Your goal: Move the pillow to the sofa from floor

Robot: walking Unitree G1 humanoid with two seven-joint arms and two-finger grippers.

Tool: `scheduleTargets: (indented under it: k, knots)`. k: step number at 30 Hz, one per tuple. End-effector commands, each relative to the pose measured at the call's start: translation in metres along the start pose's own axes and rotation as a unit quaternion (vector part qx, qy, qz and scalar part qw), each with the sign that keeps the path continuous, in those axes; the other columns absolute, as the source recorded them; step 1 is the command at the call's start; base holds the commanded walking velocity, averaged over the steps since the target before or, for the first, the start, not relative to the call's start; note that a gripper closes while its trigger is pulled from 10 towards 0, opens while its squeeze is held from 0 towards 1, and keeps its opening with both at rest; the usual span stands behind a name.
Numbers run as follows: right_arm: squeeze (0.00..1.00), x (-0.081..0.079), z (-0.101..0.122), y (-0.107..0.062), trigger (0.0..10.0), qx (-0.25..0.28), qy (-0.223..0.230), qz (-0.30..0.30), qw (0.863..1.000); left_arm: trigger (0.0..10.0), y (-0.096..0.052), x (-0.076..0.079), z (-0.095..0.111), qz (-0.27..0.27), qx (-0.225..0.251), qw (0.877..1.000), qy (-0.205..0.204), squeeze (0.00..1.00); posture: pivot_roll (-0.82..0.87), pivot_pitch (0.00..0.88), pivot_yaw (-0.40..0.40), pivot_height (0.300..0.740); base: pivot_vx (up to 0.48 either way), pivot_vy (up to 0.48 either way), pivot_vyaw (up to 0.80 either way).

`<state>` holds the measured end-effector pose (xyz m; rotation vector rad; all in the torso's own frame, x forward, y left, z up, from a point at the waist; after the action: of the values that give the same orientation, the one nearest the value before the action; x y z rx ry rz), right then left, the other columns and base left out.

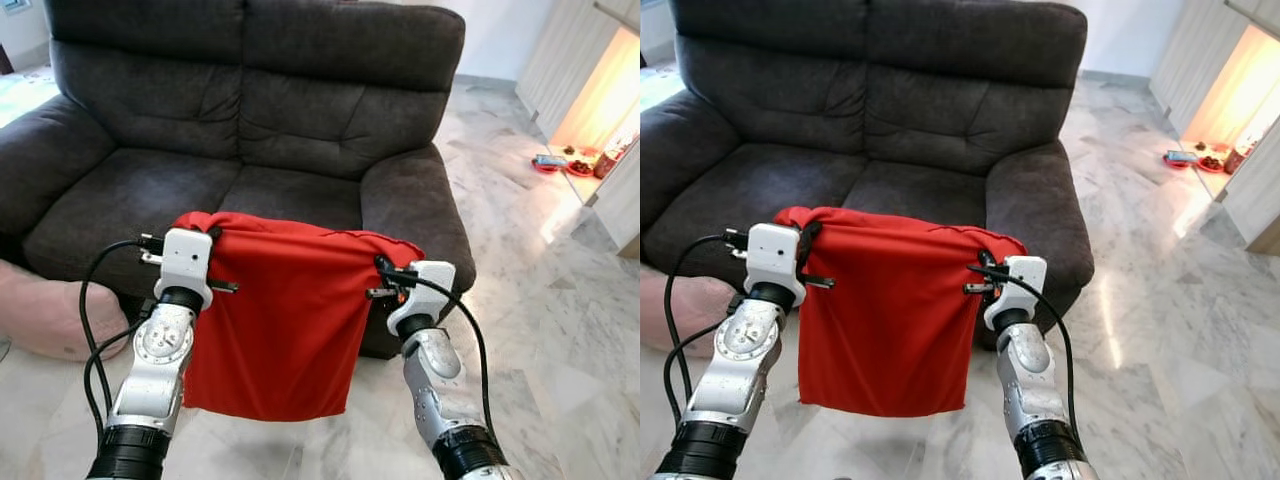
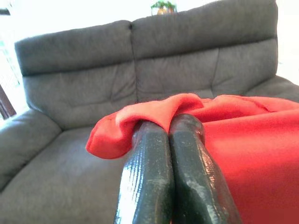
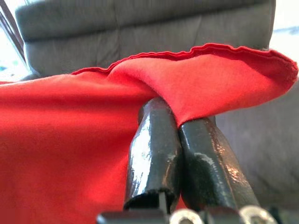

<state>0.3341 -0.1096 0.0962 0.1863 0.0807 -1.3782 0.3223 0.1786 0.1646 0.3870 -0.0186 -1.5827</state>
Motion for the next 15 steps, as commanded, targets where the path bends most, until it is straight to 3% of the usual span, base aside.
scheduleTargets:
  k: [1,15]
  knots:
    - [0.00,0.002,0.030,0.009,10.0,0.061,-0.013,-0.002,0.998,10.0,0.006,-0.007,0.029,0.014,0.061,0.998,0.012,0.00,0.14,0.000,-0.119,0.740,0.000,0.000,0.00]
    - [0.00,-0.007,0.058,0.012,10.0,0.103,-0.022,0.001,0.994,10.0,0.009,-0.015,0.043,0.036,0.077,0.996,0.018,0.00,0.15,0.000,-0.119,0.740,0.000,0.000,0.00]
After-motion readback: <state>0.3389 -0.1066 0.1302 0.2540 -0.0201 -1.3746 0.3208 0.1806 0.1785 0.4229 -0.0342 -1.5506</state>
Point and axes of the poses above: a point about 5 cm out from each wrist's last joint towards the gripper, its own y axis pointing out of the wrist towards the gripper, its own z axis along the axis of the wrist's last joint, x = y × z, the point moved 1 cm from there along y, pointing out of the wrist towards the gripper, and after that the axes turned 2 degrees about -y, right-handed, at the moved point
